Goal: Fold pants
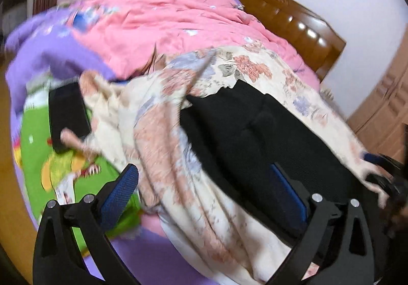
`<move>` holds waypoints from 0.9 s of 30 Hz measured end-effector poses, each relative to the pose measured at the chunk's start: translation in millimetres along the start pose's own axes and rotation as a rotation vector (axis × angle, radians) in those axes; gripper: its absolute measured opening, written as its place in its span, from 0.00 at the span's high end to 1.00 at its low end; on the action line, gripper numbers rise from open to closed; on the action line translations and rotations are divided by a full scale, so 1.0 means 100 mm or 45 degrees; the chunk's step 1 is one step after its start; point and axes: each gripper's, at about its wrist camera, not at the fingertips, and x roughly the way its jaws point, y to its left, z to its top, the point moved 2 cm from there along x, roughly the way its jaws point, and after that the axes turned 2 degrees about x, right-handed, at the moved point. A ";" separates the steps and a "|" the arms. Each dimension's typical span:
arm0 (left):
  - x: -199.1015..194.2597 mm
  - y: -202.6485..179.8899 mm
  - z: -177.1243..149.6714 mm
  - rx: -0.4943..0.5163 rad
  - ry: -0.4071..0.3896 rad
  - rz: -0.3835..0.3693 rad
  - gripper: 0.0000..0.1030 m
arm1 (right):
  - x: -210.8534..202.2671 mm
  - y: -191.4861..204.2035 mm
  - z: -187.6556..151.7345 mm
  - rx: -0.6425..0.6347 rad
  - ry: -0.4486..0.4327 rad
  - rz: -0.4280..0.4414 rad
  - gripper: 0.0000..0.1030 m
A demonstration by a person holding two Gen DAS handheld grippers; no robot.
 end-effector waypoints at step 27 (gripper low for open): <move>0.85 -0.21 0.18 -0.131 0.192 -0.155 0.12 | 1.43 0.35 0.79 -0.090 0.195 0.370 0.46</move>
